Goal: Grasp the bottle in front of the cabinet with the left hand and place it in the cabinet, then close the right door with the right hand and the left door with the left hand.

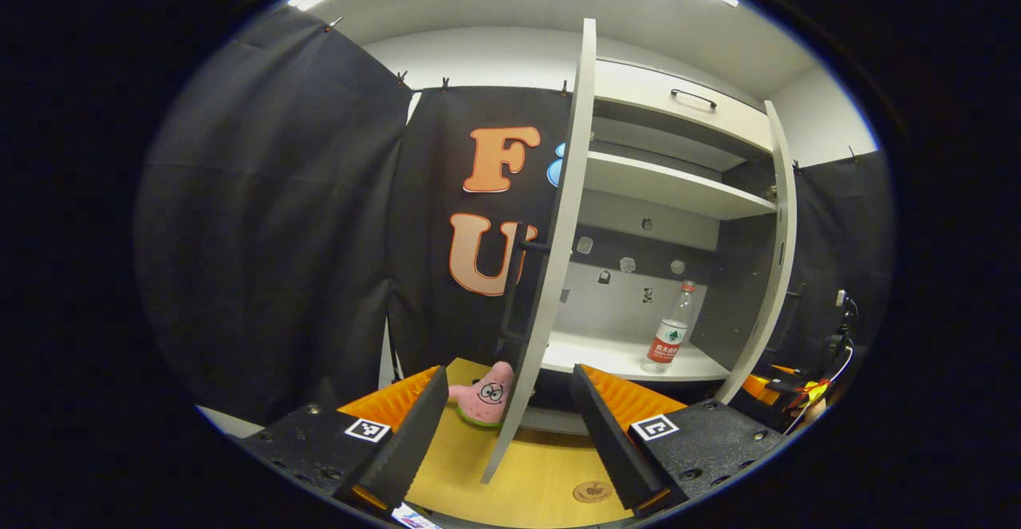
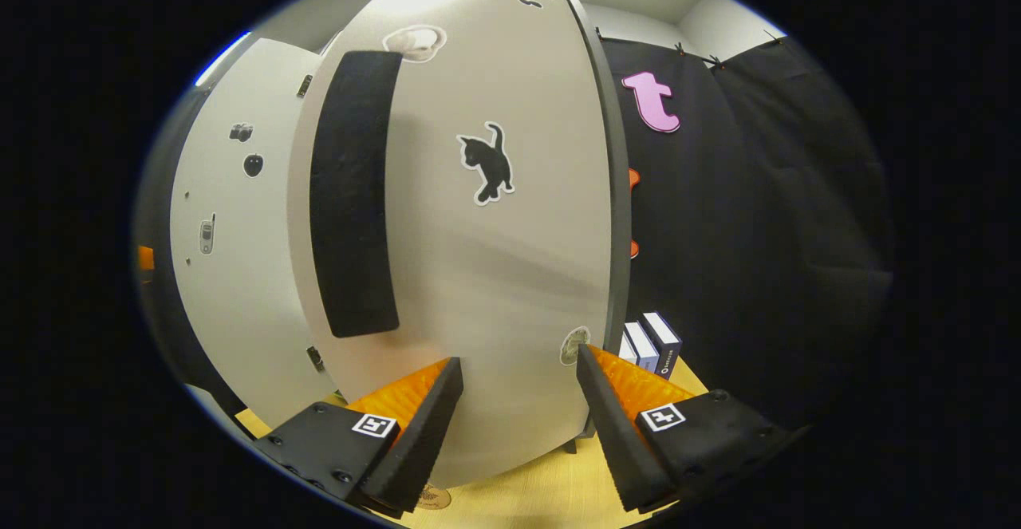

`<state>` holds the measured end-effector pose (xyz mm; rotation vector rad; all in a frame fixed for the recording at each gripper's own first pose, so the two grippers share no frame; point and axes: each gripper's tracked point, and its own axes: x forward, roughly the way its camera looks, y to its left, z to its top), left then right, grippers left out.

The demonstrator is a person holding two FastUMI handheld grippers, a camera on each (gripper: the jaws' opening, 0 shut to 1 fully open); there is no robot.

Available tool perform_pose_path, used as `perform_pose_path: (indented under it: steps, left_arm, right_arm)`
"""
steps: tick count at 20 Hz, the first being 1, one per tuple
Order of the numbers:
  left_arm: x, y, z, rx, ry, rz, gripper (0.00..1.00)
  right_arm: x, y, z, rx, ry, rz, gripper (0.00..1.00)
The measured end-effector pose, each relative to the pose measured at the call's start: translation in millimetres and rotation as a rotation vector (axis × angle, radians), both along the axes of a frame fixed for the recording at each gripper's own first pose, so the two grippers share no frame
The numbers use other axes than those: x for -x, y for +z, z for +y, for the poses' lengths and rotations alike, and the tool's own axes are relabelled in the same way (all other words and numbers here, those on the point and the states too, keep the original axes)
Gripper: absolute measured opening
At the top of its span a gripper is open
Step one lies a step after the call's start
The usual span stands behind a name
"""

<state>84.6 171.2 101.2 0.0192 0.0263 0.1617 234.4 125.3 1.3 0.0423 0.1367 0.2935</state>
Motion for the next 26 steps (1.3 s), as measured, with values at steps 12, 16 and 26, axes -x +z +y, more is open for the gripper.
perform_pose_path:
  steps: [12, 16, 26]
  left_arm:
    - [-46, -22, 52, -0.033, 0.077, 0.025, 0.95]
    - [-58, -35, 53, -0.044, 0.074, 0.049, 0.95]
    - [-70, -53, 10, 0.017, -0.042, 0.092, 0.94]
  right_arm:
    - [10, 22, -23, 0.028, -0.054, -0.021, 0.96]
    - [12, 27, -32, 0.023, -0.071, -0.03, 0.95]
    - [25, 54, -57, 0.023, -0.113, -0.075, 0.95]
